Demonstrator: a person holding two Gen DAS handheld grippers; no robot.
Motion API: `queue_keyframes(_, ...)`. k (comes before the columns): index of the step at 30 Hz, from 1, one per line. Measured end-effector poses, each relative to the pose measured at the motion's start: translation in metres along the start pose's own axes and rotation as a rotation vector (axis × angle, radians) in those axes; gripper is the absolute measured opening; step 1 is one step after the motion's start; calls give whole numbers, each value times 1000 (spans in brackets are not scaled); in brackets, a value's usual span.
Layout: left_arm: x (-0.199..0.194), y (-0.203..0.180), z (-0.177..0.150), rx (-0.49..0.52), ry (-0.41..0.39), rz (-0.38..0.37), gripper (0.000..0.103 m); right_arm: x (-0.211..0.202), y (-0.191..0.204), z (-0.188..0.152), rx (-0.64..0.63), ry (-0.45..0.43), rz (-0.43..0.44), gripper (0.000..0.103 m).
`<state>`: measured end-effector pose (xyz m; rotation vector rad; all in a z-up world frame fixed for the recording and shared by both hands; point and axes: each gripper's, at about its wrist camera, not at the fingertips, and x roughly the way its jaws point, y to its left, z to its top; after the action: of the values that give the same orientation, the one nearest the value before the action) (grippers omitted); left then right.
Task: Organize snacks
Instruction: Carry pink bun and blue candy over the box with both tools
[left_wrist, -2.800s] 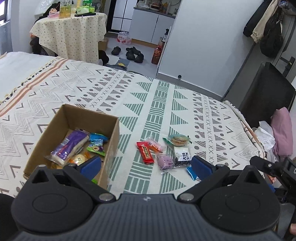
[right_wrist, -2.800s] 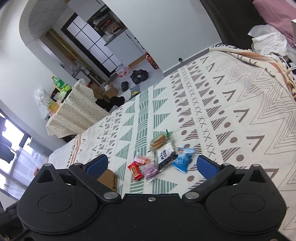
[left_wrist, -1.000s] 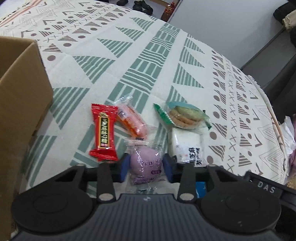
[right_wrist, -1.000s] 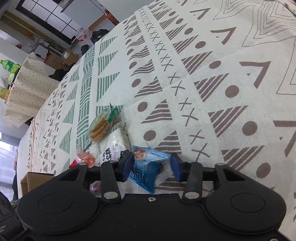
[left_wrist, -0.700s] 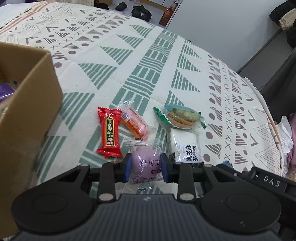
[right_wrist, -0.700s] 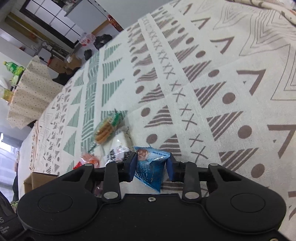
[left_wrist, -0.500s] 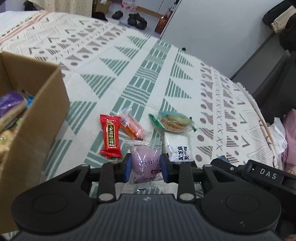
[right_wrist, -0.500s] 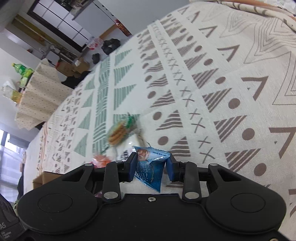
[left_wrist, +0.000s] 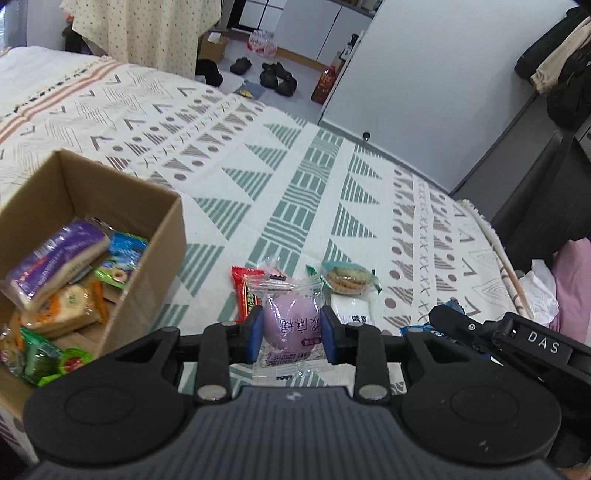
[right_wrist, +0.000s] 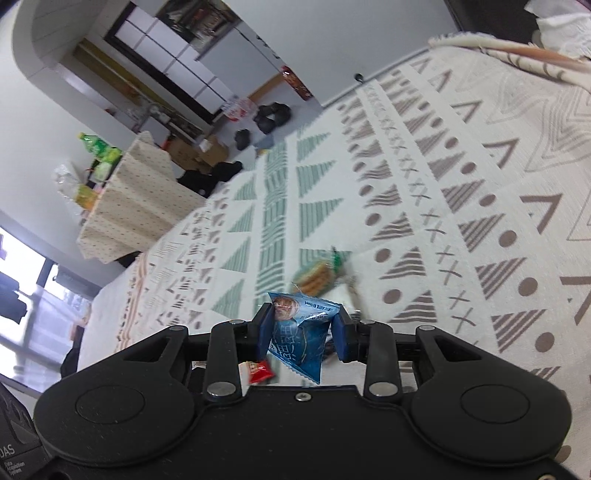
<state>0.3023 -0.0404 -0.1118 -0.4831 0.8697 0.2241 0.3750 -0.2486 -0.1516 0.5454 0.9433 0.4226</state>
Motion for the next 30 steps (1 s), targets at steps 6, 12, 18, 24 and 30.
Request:
queue_keyframes(6,-24,5,2,-1,-38,7,31,-9,10,0,-22,-30,42,33)
queue_keyframes(12,-46,15,6,-12,-78,27,31,-17,27,-5,-57,-54,76,33)
queue_keyframes(18,-65,31,12,-41,-113,47,31,-22,50,-18,-112,-59,109,33)
queue_keyframes(24,-80,53,18,-81,-139,70,31,-23,71,-27,-153,-63,147,33)
queue_keyframes(30,-89,77,27,-117,-156,96,31,-19,86,-35,-175,-74,175,33)
